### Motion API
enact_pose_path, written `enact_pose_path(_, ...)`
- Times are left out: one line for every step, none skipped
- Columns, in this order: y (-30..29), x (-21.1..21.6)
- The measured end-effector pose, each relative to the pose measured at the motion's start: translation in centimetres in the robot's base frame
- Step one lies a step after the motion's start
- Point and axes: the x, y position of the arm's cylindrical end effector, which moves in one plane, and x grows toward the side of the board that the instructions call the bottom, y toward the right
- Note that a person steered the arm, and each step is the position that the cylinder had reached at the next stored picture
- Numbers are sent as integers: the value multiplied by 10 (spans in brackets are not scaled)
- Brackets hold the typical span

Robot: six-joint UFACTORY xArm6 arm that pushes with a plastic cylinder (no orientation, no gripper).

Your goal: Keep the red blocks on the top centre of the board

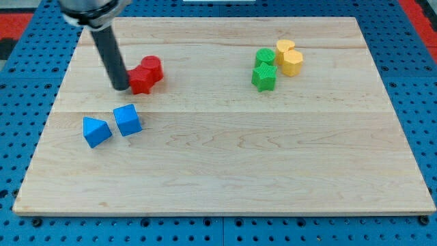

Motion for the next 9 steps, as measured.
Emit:
enact_pose_path(34, -23)
enact_pose_path(55, -41)
enact_pose_path(63, -43)
enact_pose_path(50, -22)
enact_pose_path(97, -35)
enact_pose_path(126, -56)
enact_pose_path(143, -84)
enact_pose_path(136, -112)
enact_pose_path(107, -125)
